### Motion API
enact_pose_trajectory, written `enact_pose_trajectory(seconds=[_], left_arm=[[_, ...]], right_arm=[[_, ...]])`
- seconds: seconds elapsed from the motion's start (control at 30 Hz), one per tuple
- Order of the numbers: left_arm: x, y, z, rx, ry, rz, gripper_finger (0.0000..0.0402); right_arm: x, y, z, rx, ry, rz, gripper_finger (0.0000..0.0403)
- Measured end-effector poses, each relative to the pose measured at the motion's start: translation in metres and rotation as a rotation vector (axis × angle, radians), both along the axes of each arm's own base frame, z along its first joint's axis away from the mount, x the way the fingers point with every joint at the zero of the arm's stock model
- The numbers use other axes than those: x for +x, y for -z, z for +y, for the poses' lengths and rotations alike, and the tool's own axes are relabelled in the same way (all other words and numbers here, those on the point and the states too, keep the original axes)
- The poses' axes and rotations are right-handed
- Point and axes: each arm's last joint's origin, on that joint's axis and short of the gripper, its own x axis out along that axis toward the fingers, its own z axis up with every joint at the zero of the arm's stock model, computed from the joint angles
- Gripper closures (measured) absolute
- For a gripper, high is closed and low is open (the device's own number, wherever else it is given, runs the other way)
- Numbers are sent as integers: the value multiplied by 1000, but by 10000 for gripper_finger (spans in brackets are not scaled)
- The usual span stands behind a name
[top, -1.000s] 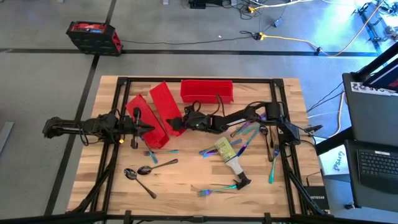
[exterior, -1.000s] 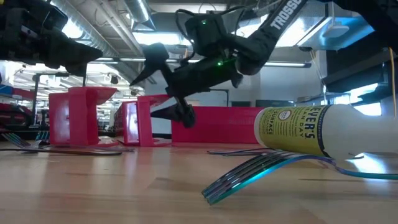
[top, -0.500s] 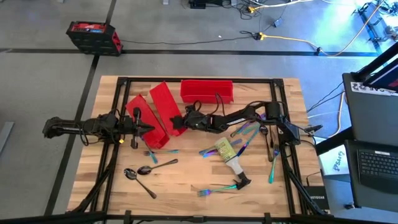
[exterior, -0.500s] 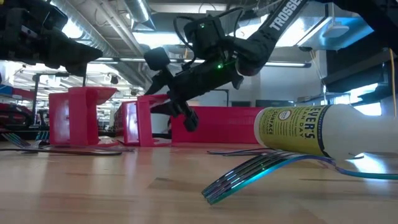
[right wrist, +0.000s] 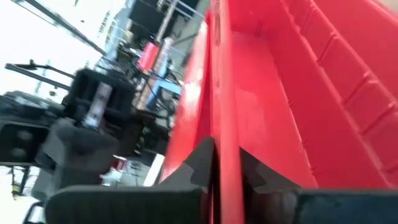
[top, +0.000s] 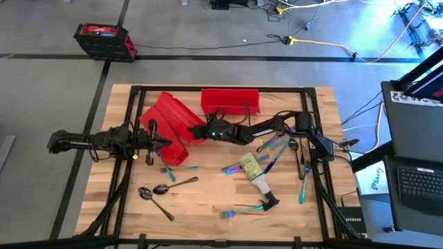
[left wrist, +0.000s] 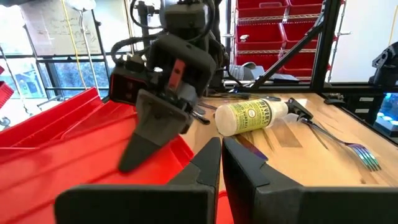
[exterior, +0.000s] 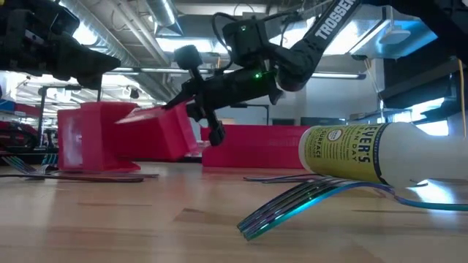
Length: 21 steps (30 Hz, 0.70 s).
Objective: Sort silverware
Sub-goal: Prepare the red bins
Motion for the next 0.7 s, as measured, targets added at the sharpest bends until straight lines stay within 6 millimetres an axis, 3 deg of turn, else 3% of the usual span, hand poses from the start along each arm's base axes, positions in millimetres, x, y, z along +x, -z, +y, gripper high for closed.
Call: enact_pose_trajectory(seconds=[0.5,0.6,0.7], left_arm=[[0,0,0,0,0,0,400],[0,0,0,0,0,0,400],[0,0,0,0,0,0,400]], right_arm=[[-2,-9,-18,-48,64,-56,402],[-3,-20,-21,-69,69,-89,402],[-7,-45,-22,-117,63,-121,402]])
